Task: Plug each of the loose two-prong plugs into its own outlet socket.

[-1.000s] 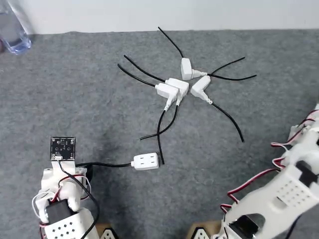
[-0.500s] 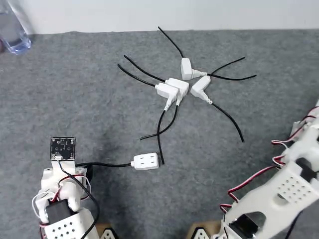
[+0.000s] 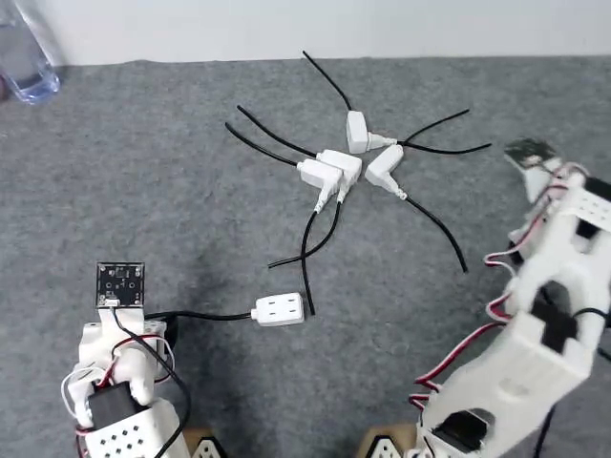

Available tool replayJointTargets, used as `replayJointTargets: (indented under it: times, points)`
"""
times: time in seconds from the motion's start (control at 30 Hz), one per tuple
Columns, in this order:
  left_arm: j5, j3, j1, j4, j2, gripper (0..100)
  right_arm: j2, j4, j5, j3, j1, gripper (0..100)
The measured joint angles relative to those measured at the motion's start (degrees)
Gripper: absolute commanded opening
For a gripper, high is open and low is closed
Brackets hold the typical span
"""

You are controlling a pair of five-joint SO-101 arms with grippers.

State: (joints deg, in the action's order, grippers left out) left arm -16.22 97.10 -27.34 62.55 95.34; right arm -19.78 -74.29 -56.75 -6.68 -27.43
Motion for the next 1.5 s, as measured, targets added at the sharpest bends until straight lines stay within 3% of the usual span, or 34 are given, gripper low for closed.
replayJointTargets:
  times: [0.3,0.63,0.87,1.17,1.5]
  points:
    - [0.00,0.00,0.00,0.00,0.00,29,7.74,-17.49,-14.07,0.09,15.82,0.8]
    - [0.00,0.00,0.00,0.00,0.00,29,8.00,-20.84,-15.47,11.43,33.32,0.9]
    - [0.00,0.00,0.00,0.00,0.00,29,9.85,-10.46,-15.47,23.12,38.15,0.9]
    - [0.00,0.00,0.00,0.00,0.00,29,15.12,13.10,-15.74,40.70,38.59,0.9]
    - [0.00,0.00,0.00,0.00,0.00,29,16.97,15.38,-13.01,43.25,38.59,1.0]
